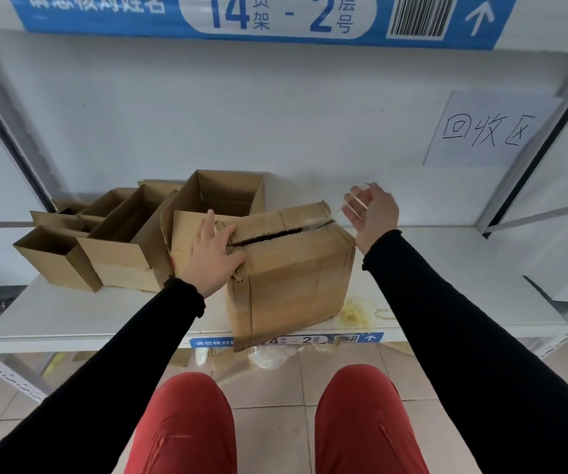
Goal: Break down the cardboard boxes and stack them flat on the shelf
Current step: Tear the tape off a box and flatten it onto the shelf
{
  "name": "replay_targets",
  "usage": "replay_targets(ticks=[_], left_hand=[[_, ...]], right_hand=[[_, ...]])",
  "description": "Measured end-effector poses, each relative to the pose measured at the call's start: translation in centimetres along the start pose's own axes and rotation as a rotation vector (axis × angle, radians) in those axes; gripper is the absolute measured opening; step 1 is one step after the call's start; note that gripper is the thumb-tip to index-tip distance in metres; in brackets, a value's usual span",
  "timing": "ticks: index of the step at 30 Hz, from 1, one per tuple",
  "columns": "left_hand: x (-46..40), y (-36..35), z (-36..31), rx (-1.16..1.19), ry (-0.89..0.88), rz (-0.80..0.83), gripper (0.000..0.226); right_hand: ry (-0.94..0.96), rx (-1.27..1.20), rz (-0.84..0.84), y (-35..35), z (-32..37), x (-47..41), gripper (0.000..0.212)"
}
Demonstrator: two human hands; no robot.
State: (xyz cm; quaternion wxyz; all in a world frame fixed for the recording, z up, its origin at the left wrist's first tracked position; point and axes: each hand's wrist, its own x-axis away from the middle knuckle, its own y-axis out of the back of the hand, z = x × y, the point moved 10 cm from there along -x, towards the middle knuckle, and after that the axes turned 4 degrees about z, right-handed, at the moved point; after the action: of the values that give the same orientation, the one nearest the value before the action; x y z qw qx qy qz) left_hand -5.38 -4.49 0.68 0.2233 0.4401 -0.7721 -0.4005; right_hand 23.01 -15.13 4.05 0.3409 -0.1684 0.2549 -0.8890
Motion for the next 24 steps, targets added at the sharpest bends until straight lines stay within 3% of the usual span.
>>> replay_targets(ticks=[1, 3, 5, 7, 10, 13, 16, 18, 21, 24], left_hand=[[-0.1, 0.2, -1.1, -0.085, -0.038, 0.0, 0.059], [-0.2, 0.2, -3.4, -0.203, -0.119, 0.042, 0.063], [-0.2, -0.3, -5.2, -0.265, -0.138, 0.139, 0.068], [-0.3, -0.6, -6.4, -0.308, -0.144, 0.203, 0.07], [-0.7, -0.7, -7.4, -0.272, -0.162, 0.202, 0.058], [-0.8, -1.9, -7.1, -0.297, -0.155, 0.167, 0.052], [-0.7, -3.1, -6.1, -0.39, -0.139, 0.105, 0.069], [-0.6, -3.2, -5.9, -0.421, -0.144, 0.069, 0.078], [-0.2, -3.0, -5.9, -0.455, -0.133, 0.084, 0.098], [0.0, -2.8, -5.7, -0.518, -0.139, 0.08, 0.111]], right_hand=[[0.023, 0.072, 0.051, -0.7, 0.0, 0.0, 0.008], [0.113, 0.271, 0.146, -2.2, -0.1, 0.5, 0.018], [0.321, 0.657, 0.235, -4.0, 0.2, 1.2, 0.026], [0.542, 1.112, 0.354, -6.7, -0.5, 2.3, 0.021], [0.636, 1.518, 0.488, -8.4, -3.0, 2.7, 0.021], [0.57, 1.6, 0.523, -8.4, -4.0, 2.6, 0.027], [0.512, 1.6, 0.619, -8.6, -4.5, 3.0, 0.017], [0.517, 1.648, 0.665, -8.9, -5.0, 3.6, 0.024], [0.669, 1.843, 0.561, -9.0, -4.8, 3.6, 0.036], [0.616, 1.798, 0.462, -8.0, -4.5, 2.2, 0.024]])
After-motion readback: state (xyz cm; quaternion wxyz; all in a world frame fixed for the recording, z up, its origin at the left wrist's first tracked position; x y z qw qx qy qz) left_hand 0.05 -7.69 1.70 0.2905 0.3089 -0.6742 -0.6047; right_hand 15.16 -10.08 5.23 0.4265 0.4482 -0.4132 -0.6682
